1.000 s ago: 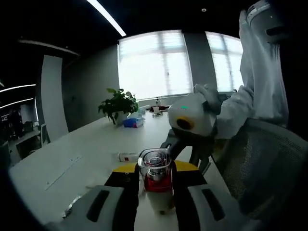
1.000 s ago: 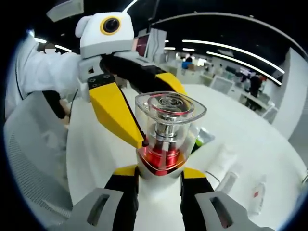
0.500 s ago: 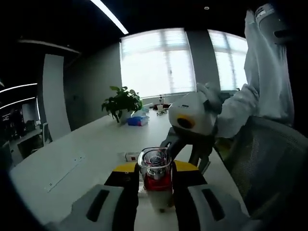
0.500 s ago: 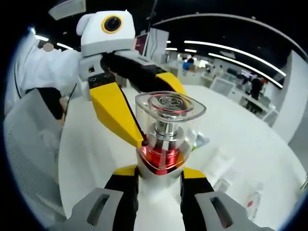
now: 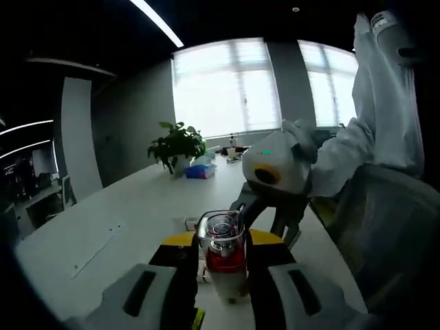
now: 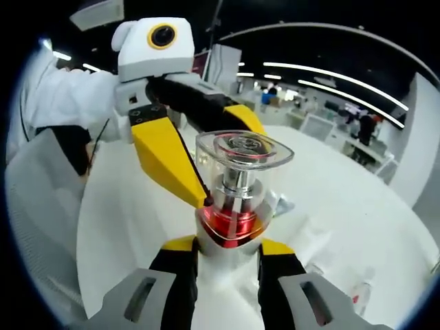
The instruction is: Arrange the skincare products in the storage area until every visible bottle or jar stands upright without overlapping.
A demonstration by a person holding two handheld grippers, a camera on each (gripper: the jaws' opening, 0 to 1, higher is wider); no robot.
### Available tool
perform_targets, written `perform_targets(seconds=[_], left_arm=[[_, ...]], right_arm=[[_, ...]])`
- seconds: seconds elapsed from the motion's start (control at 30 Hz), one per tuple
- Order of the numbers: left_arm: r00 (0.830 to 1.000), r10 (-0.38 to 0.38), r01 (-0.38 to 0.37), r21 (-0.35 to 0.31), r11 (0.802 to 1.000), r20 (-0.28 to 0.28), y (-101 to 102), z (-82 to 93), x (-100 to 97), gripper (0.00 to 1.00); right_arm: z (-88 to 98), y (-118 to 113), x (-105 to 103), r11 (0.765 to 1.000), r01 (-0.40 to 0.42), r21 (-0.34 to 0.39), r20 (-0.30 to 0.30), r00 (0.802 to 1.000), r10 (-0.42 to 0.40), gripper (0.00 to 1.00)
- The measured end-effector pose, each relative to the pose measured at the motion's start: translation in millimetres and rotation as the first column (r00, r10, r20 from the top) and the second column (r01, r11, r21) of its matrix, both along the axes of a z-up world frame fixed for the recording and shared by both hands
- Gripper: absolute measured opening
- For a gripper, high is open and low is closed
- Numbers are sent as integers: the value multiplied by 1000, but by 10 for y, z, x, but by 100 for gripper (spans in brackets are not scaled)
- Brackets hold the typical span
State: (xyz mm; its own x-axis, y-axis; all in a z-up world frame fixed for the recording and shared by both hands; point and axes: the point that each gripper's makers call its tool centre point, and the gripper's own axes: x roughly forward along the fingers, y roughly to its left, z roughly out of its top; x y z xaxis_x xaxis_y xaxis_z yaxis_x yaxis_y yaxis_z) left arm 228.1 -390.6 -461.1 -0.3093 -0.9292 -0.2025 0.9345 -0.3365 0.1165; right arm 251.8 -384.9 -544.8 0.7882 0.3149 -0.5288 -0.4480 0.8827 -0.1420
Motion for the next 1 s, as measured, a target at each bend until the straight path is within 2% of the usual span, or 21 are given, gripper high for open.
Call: perform_targets(seconds=[0.43, 0.57, 1.0], left_arm=[[1000, 9, -9, -4, 1000, 12, -45, -6, 57, 22], [1000, 19, -20, -14, 1000, -21, -55, -2, 72, 24], [999, 29, -29, -8, 1000, -21, -34, 33, -58, 25]], right_arm=[[3, -19, 27, 1000, -12, -18, 5, 1000, 12, 27], [3, -33, 34, 999, -10, -31, 16, 1000, 10, 27], [13, -17, 22, 999, -21, -46, 20, 1000, 22, 28]])
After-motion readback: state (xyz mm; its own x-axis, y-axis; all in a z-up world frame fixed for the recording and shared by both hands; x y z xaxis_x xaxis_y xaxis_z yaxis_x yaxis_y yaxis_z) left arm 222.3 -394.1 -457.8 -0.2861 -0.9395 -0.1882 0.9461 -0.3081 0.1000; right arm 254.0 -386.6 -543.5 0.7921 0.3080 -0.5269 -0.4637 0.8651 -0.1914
